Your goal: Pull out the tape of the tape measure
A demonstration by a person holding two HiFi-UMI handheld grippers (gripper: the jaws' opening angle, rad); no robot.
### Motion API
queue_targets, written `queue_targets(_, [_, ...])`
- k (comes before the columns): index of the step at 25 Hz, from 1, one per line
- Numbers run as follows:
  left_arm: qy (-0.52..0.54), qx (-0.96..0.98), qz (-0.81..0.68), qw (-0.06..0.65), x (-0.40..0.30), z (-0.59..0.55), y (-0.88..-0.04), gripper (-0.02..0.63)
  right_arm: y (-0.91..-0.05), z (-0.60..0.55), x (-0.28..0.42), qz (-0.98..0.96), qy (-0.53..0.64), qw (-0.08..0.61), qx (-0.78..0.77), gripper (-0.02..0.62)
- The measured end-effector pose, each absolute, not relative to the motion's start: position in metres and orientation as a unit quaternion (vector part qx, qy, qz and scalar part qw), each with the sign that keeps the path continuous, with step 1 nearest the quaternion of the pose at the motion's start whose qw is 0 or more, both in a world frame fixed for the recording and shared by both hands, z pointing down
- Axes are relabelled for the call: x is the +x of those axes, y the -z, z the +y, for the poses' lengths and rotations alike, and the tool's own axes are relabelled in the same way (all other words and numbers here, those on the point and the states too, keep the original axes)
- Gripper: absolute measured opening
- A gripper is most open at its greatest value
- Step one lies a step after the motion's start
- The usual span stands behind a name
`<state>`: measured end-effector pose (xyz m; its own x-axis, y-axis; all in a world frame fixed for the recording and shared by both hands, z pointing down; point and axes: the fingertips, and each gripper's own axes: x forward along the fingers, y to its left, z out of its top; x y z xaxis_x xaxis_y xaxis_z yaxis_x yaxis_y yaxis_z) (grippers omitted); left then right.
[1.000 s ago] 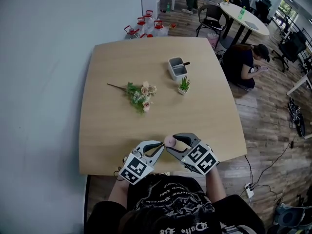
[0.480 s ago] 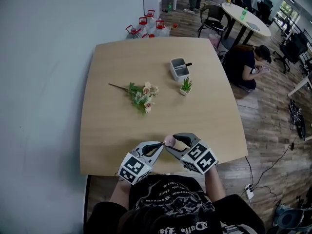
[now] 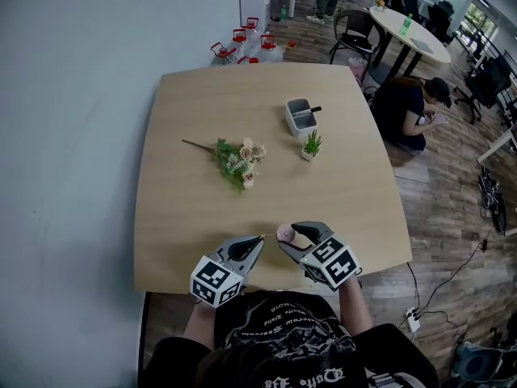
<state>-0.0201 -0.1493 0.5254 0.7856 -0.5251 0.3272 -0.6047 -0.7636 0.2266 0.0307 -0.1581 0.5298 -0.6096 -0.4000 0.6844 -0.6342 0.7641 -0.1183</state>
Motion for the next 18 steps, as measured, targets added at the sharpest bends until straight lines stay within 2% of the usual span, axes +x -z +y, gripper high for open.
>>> queue_targets(5, [-0.092, 0.919, -0.329, 0.198, -0.043, -0.156, -0.524, 0.005, -0.531, -0.161, 0.037, -0.874, -0.187, 0.331, 0.304, 0.224])
queue_targets(18, [-0.085, 0.895, -0.374, 0.229, -0.063, -0.159, -0.538, 0.005, -0.539, -0.166, 0.051, -0.862, -0.189, 0.336, 0.330, 0.223])
